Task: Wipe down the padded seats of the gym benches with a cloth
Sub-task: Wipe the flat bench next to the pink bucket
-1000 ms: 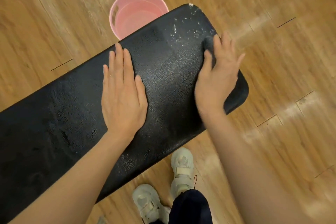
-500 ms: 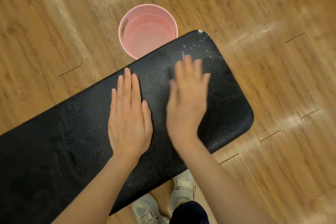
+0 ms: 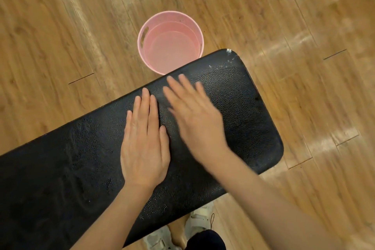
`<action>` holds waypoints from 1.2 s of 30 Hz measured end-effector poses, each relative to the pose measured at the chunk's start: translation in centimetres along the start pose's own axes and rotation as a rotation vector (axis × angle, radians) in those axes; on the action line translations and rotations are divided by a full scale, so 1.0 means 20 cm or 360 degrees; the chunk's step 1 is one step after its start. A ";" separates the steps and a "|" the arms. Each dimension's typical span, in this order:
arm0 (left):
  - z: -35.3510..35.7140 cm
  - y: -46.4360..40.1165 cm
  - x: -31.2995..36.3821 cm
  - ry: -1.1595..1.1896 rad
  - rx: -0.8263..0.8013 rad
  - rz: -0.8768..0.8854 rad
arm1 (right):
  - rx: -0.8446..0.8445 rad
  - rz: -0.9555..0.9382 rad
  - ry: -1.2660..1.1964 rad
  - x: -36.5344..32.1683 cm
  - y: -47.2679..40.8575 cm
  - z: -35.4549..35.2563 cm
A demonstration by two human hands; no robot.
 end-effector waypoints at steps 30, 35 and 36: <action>0.00 0.01 -0.01 -0.0003 -0.0066 -0.0018 | -0.0081 0.0156 -0.0140 0.26 0.00 -0.18; 0.00 0.00 -0.01 0.0000 -0.0059 -0.0017 | -0.0082 0.0114 -0.0091 0.31 -0.06 -0.17; 0.00 0.01 -0.01 0.0002 -0.0056 -0.0020 | -0.0053 0.0174 -0.0074 0.31 -0.19 -0.13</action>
Point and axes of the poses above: each hand's wrist, its own y-axis away from the middle knuckle, its own z-axis out of the palm, x = y × z, the point moved 2 cm from there along -y, towards the middle knuckle
